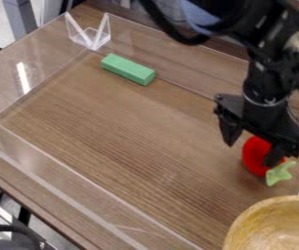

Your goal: Move the red fruit to the left

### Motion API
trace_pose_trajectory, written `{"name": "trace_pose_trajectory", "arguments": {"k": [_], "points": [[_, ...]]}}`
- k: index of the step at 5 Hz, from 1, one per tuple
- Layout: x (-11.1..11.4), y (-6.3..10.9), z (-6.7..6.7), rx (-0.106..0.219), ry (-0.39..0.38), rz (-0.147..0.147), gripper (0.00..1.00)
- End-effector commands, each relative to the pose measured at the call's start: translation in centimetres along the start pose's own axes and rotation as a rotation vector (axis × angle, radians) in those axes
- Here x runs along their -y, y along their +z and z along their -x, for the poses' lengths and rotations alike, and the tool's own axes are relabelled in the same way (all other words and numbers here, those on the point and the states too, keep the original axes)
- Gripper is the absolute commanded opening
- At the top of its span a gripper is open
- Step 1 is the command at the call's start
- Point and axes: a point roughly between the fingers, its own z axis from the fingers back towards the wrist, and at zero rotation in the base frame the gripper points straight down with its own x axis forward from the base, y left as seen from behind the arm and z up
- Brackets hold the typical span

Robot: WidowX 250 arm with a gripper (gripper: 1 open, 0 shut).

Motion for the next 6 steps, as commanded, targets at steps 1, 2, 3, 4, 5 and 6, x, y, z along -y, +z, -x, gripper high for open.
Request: {"name": "trace_pose_trajectory", "arguments": {"k": [1,2,3,4,5,6], "points": [[1.0,0.5,-2.0,0.051,0.048,0.002,0.00],[-0.9,3.3,-2.3,0.082,0.056,0.020,0.00],[-5.0,6.7,-2.3,0.118,0.102,0.020,0.00],[-6.4,7.3,-2.3,0.119,0.131,0.020,0.00],[-6.2,6.4,-1.9,0.095,0.112,0.025,1.00],[-5.7,5.9,-1.4,0.073,0.067,0.039,1.00]]}}
